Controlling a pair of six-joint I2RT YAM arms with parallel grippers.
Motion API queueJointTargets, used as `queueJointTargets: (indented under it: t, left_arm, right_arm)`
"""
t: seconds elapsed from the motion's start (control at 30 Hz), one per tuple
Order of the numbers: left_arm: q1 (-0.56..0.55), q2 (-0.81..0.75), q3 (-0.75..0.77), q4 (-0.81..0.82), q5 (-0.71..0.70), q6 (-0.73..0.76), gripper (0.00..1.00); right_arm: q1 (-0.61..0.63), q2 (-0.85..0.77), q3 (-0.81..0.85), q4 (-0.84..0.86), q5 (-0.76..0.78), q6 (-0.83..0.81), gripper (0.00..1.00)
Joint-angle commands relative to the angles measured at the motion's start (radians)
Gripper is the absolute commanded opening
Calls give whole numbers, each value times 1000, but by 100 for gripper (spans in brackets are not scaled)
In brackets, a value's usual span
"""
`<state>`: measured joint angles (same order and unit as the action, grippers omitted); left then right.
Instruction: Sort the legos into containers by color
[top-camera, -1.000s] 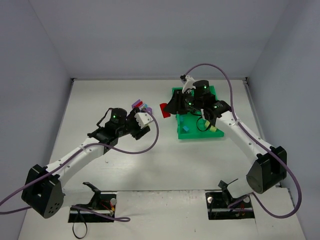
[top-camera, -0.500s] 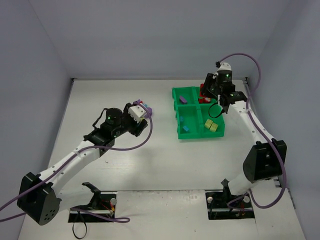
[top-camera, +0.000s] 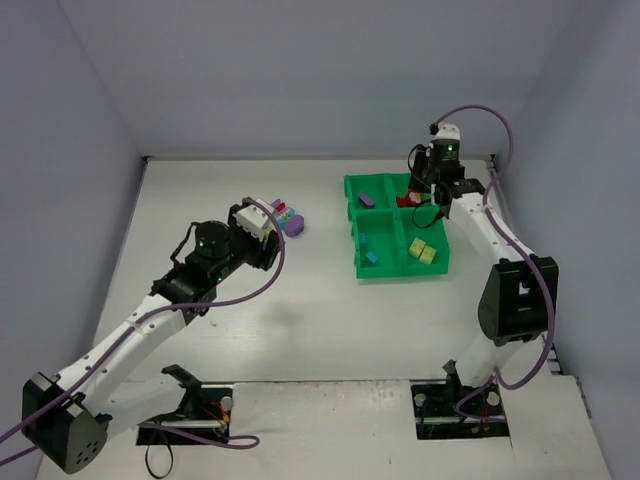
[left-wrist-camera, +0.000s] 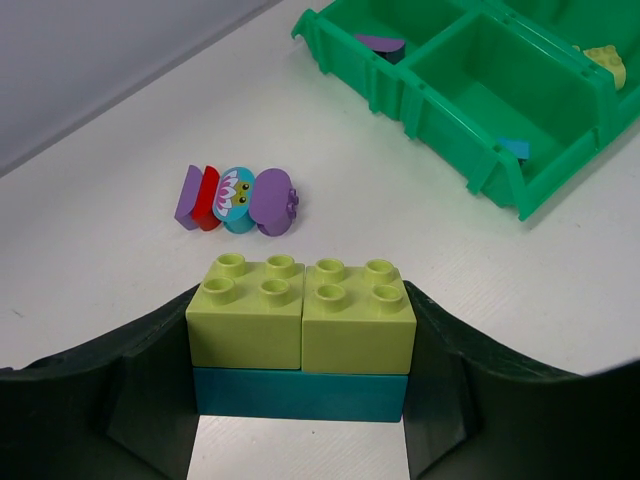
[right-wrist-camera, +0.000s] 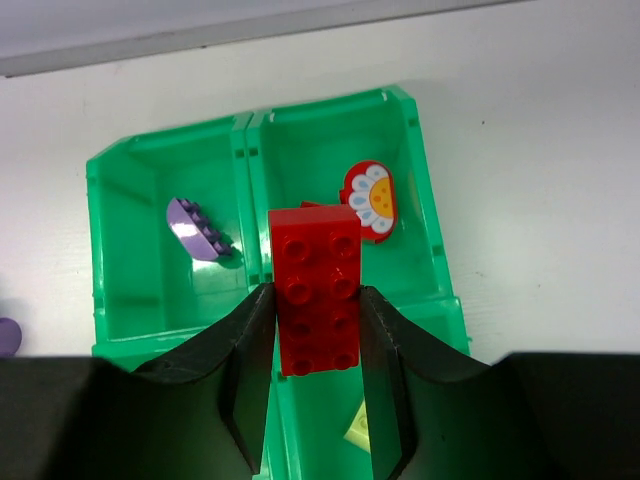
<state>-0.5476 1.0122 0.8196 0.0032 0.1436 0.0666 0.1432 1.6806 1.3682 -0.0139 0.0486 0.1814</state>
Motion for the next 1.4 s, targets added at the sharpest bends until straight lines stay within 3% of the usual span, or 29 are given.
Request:
queueJointTargets:
  t: [0.0,0.43,1.37]
  left_arm:
    - [6,-27,18,24,-26,-14,0]
    - [6,-35,29,-46,-41,6,0]
    - [8,58,53,-20,-38,2,0]
  right_arm:
    - [-8,7,65,91,28,-37,0]
    - [-8,82,81,112,8,-34,0]
    - [-5,126,92,147,-38,-112,0]
